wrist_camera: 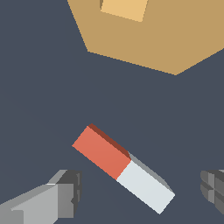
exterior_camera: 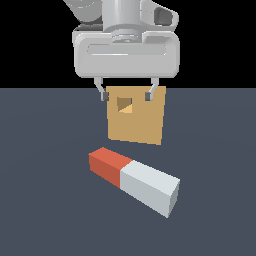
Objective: Insert the peg into the horizontal hole in a box.
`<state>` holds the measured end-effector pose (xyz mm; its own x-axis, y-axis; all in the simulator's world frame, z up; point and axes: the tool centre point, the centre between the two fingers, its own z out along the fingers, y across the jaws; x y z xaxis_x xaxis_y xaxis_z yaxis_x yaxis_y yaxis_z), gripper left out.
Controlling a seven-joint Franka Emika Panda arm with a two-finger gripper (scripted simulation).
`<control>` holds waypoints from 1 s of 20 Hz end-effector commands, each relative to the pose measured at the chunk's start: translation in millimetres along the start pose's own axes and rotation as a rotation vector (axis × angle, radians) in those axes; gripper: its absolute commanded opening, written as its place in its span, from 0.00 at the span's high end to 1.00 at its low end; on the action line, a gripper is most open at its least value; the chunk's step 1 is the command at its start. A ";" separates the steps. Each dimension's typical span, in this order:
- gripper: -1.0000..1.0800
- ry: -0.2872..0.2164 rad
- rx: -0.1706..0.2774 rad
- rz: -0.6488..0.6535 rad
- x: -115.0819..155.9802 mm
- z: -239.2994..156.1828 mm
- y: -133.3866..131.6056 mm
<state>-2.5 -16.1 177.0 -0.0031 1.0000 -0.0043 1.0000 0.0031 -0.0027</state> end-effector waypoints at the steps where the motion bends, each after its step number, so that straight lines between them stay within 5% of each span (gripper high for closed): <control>1: 0.04 0.000 0.000 0.000 0.0 0.0 0.0; 20: 0.04 0.001 -0.001 -0.208 -23.0 24.0 0.5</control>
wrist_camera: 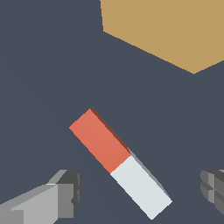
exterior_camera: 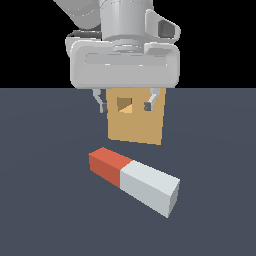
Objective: Insert the peg into the horizontal hole in a box.
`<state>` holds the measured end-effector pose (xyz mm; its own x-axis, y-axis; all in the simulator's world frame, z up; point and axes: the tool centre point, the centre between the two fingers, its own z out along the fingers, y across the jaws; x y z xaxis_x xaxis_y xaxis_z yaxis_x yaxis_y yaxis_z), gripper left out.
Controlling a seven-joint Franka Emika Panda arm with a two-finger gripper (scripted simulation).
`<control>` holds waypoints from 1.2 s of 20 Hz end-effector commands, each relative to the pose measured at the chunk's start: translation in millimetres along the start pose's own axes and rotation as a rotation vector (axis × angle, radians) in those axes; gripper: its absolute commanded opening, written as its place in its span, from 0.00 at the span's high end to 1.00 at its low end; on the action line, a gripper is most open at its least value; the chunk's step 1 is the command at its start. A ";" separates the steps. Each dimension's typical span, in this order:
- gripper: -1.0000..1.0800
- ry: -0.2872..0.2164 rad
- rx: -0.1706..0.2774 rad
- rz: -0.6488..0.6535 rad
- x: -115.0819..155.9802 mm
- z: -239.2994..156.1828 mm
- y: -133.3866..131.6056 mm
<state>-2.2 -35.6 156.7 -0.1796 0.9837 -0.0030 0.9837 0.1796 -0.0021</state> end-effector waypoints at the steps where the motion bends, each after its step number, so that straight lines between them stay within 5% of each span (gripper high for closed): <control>1: 0.04 0.000 0.000 -0.053 -6.0 6.3 -0.5; 24: 0.04 0.002 -0.003 -0.588 -63.0 68.4 15.9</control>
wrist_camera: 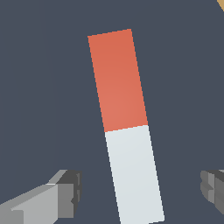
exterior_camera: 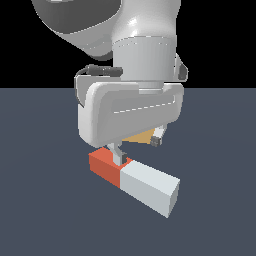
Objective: Insert the peg into the horizontal hole in a box.
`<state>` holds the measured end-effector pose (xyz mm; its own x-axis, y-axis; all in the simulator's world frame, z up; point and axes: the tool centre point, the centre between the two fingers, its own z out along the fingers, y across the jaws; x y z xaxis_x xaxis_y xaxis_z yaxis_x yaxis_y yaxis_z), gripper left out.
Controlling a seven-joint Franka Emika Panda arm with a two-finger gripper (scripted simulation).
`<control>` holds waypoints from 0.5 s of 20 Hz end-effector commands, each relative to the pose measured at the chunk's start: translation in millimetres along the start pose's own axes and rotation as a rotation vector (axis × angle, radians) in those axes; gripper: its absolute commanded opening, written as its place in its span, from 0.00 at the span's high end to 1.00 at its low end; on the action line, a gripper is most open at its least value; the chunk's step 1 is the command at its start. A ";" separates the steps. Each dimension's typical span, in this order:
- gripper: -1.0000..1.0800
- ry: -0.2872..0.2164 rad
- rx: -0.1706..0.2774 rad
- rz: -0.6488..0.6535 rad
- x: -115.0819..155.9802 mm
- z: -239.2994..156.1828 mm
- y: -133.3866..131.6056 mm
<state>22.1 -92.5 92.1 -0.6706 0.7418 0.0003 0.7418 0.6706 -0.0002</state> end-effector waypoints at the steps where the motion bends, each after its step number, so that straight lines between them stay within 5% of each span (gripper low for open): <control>1: 0.04 0.000 -0.001 -0.052 -5.7 5.7 0.3; 10: 0.04 0.000 -0.001 -0.164 -18.4 18.5 2.4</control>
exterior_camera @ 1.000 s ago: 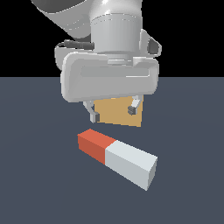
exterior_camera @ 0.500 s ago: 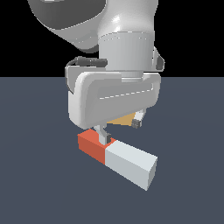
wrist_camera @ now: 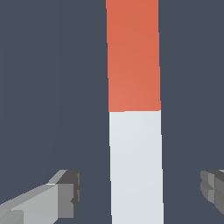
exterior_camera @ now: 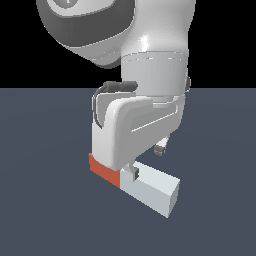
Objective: Insert the peg into the horizontal hole in a box.
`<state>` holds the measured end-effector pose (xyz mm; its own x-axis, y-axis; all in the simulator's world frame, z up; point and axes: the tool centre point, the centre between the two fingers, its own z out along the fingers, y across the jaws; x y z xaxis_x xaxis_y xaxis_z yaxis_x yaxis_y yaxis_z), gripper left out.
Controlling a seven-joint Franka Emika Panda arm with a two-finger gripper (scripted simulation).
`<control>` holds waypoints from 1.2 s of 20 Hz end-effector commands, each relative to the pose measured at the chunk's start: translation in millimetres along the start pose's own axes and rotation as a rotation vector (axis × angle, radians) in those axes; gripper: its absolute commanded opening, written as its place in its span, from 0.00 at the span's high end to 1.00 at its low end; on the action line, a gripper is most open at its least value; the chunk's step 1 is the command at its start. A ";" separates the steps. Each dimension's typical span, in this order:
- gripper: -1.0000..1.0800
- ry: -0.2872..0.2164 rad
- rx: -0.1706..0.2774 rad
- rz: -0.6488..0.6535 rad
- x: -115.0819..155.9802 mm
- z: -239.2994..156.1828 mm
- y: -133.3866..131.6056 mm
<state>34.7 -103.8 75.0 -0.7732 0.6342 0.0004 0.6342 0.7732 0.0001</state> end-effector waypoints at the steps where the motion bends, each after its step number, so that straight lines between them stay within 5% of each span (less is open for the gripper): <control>1: 0.04 0.000 0.000 -0.021 -2.3 2.1 0.5; 13: 0.04 0.000 0.000 -0.026 -2.9 5.9 0.9; 24: 0.04 0.000 0.000 -0.026 -1.7 50.5 0.6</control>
<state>35.9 -104.3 28.8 -0.7896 0.6137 0.0014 0.6137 0.7896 -0.0008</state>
